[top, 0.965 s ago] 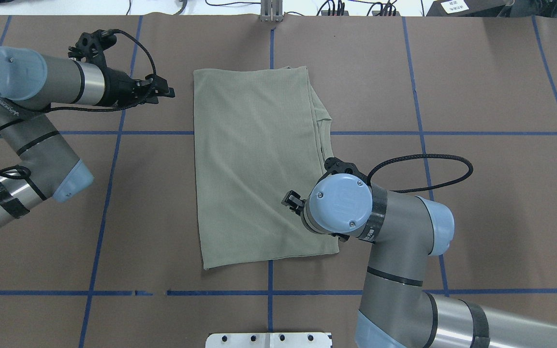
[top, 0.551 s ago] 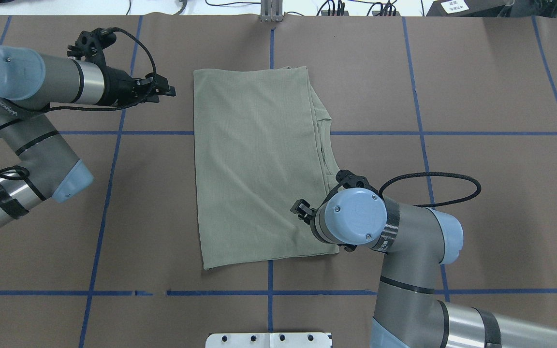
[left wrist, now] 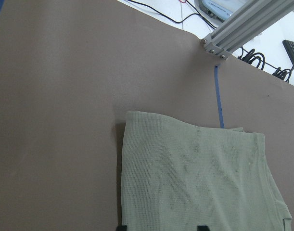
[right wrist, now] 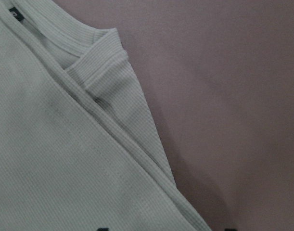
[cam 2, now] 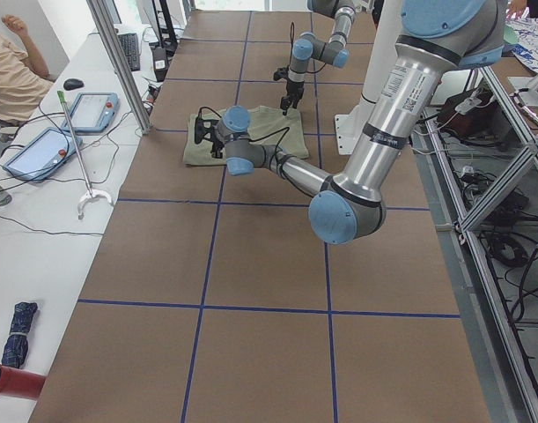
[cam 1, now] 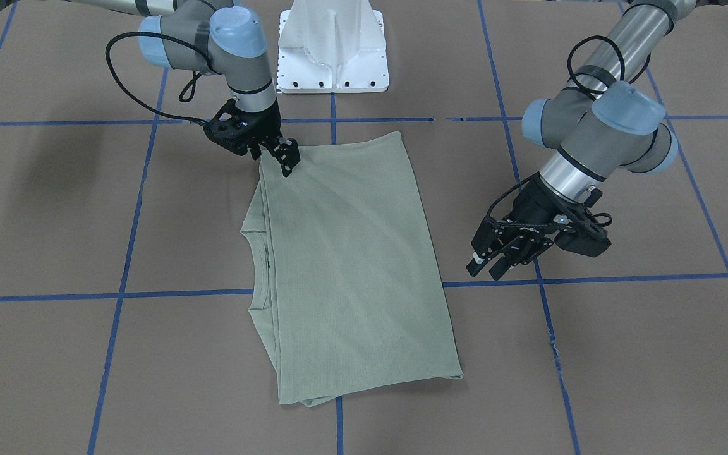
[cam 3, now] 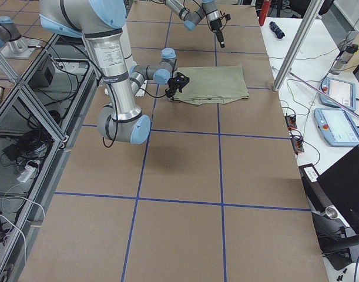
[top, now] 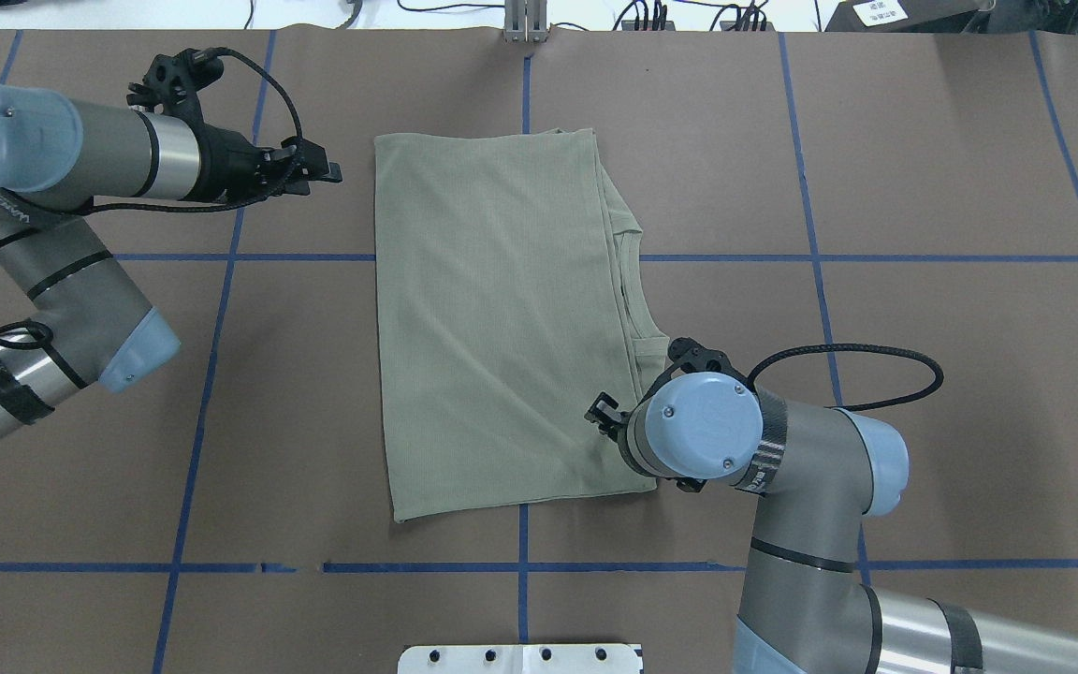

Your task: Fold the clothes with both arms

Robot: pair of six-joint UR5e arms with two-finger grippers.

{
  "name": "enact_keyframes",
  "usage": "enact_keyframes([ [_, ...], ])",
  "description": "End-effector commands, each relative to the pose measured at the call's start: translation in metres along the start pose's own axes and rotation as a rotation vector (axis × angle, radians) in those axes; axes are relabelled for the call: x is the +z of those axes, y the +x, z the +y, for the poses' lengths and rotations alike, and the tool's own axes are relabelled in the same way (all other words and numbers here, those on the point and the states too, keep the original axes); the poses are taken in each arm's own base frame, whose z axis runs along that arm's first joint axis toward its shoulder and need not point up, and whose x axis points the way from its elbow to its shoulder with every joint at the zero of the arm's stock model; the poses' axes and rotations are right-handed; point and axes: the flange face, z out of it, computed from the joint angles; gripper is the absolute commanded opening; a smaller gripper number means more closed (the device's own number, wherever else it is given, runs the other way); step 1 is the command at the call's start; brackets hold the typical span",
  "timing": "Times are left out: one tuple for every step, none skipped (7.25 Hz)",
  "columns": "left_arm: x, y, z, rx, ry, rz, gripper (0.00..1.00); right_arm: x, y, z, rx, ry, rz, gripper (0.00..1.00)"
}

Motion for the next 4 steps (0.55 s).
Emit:
enact_keyframes([
  [-0.0006,0.0013,-0.0004,0.001,0.001,0.002,0.57,0.0028,0.0038,-0.0006,0.006,0.002,0.007,0.68],
  [-0.0006,0.0003,-0.0002,0.001,0.001,0.001,0.57,0.0038,0.0042,0.0002,0.006,0.001,0.009,0.55],
  [-0.0010,0.0019,-0.0004,0.000,0.001,0.004,0.57,0.0020,0.0026,0.0013,0.009,-0.002,0.006,0.29],
  [-0.0011,0.0009,-0.0002,0.000,0.001,0.002,0.57,0.0042,0.0041,0.0012,0.009,-0.006,0.014,0.09],
])
